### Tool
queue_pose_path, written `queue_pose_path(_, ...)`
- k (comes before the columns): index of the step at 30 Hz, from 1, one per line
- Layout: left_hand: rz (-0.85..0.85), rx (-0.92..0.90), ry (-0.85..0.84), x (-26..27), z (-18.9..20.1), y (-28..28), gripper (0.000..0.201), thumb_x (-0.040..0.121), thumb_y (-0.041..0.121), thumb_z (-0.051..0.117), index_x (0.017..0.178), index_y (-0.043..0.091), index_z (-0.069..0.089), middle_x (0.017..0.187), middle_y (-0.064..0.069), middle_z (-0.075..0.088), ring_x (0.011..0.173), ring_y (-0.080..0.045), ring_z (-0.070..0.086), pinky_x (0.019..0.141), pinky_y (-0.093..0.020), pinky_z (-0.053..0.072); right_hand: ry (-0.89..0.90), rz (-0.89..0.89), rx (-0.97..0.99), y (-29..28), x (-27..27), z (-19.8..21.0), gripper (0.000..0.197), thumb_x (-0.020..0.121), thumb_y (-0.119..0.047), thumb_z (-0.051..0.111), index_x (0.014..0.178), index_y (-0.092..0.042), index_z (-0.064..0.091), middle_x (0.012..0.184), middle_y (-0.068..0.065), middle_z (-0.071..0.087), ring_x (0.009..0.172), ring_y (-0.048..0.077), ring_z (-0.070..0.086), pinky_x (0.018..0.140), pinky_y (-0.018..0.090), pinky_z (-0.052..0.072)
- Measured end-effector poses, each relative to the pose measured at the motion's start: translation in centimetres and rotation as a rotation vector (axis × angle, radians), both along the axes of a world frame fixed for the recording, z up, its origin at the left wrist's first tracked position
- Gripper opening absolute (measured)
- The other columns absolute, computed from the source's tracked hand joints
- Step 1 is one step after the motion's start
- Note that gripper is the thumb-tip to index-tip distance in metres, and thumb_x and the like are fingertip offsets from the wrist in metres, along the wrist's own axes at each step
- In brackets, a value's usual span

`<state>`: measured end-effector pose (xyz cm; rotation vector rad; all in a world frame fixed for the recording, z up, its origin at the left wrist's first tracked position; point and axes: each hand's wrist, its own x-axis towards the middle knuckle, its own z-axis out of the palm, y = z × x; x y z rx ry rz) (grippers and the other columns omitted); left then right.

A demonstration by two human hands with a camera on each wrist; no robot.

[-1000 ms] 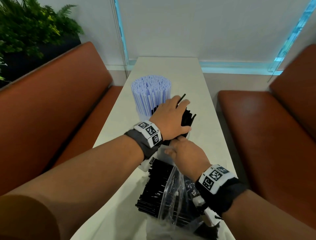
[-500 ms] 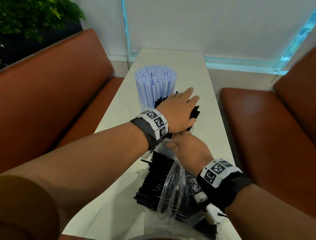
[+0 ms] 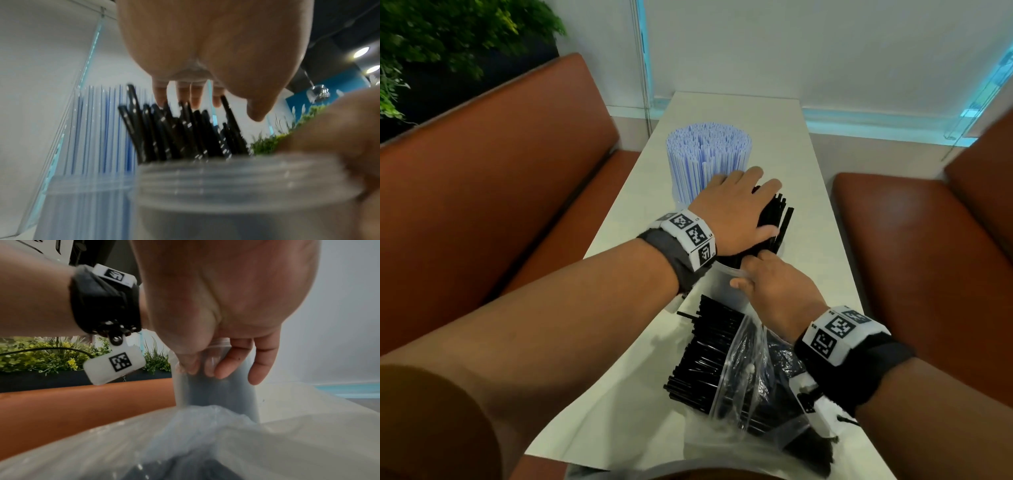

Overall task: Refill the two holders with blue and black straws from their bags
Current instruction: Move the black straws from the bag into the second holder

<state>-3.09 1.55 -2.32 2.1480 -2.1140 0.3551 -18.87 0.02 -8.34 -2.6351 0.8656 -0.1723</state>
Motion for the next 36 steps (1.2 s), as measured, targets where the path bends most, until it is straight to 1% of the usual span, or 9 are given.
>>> queue_pose_path(3,-0.078,-0.209,0.144,-0.9,1.6,2.3,0.060,0.093,0.052,0.056,0.144,0.022,0.048,0.147,-0.008,0.044,0.127,-0.028,0.048,0.102,-0.046,0.041,0.071,-0.006,-0.035,0.2,-0.1,0.6,0.025,0.104,-0.044,0.044,0.111,-0.023,0.053,0.102,-0.004,0.047,0.081,0.018,0.056,0.057,0.032,0.037)
queue_pose_path(6,-0.098,-0.432,0.388,-0.8,1.6,5.9,0.039,0.091,0.044,0.057,0.120,0.019,0.064,0.114,0.000,0.059,0.101,-0.019,0.057,0.082,-0.036,0.049,-0.086,-0.002,-0.121,1.3,-0.9,1.2,0.021,0.101,-0.038,0.050,0.118,-0.026,0.054,0.109,-0.008,0.046,0.081,0.017,0.057,0.058,0.034,0.046)
queue_pose_path(9,0.033,-0.355,0.550,-0.2,-1.0,9.7,0.019,0.095,0.040,0.052,0.099,0.025,0.063,0.089,0.012,0.058,0.081,-0.009,0.055,0.070,-0.031,0.048,-0.330,-0.072,-0.261,3.4,-2.1,1.5,0.007,0.093,-0.042,0.048,0.095,-0.035,0.049,0.090,-0.013,0.048,0.057,0.006,0.046,0.044,0.023,0.032)
queue_pose_path(11,0.130,-0.157,0.612,-0.3,-3.7,11.3,0.014,0.098,0.035,0.051,0.094,0.027,0.062,0.087,0.011,0.060,0.079,-0.009,0.057,0.071,-0.032,0.050,-0.141,-0.188,-0.215,4.4,-2.5,0.6,0.022,0.091,-0.058,0.037,0.086,-0.037,0.038,0.069,-0.013,0.047,0.049,-0.001,0.039,0.044,0.022,0.023)
queue_pose_path(15,0.038,0.246,0.440,-2.7,-9.5,12.3,0.024,0.099,0.030,0.053,0.112,0.018,0.069,0.111,-0.001,0.062,0.106,-0.022,0.056,0.090,-0.037,0.047,0.390,-0.332,-0.043,4.2,-2.0,-1.8,0.051,0.085,-0.077,0.039,0.089,-0.026,0.037,0.067,-0.010,0.041,0.060,0.016,0.044,0.050,0.030,0.025)
queue_pose_path(20,-0.138,0.345,0.333,-4.6,-11.9,11.4,0.050,0.100,0.033,0.055,0.144,0.009,0.052,0.141,-0.009,0.055,0.127,-0.028,0.049,0.112,-0.037,0.033,0.294,-0.320,0.147,2.7,-1.6,-2.9,0.021,0.085,-0.034,0.060,0.078,-0.026,0.043,0.078,-0.006,0.054,0.066,0.015,0.049,0.051,0.027,0.033)
queue_pose_path(26,-0.156,0.497,0.146,-5.5,-11.0,9.8,0.046,0.104,0.035,0.047,0.142,0.009,0.048,0.128,-0.011,0.055,0.116,-0.029,0.053,0.097,-0.037,0.040,0.233,-0.335,0.161,2.9,-1.8,-2.1,0.010,0.084,-0.031,0.057,0.079,-0.024,0.051,0.076,-0.007,0.058,0.068,0.011,0.055,0.053,0.028,0.035)
queue_pose_path(31,-0.136,0.455,0.063,-5.0,-10.1,9.5,0.033,0.103,0.021,0.046,0.133,0.010,0.053,0.124,-0.010,0.056,0.112,-0.028,0.055,0.093,-0.039,0.047,0.110,-0.332,0.083,3.1,-2.9,-1.5,0.044,0.086,-0.029,0.057,0.126,-0.035,0.042,0.105,-0.005,0.049,0.094,0.022,0.054,0.067,0.035,0.039)
queue_pose_path(36,-0.117,0.347,-0.004,-2.1,-9.1,10.9,0.021,0.099,0.019,0.045,0.118,0.014,0.053,0.109,-0.006,0.064,0.097,-0.029,0.062,0.078,-0.038,0.037,0.074,-0.296,0.106,2.8,-3.1,-1.8,0.025,0.092,-0.031,0.048,0.109,-0.039,0.064,0.104,-0.011,0.048,0.105,0.016,0.050,0.077,0.034,0.042)
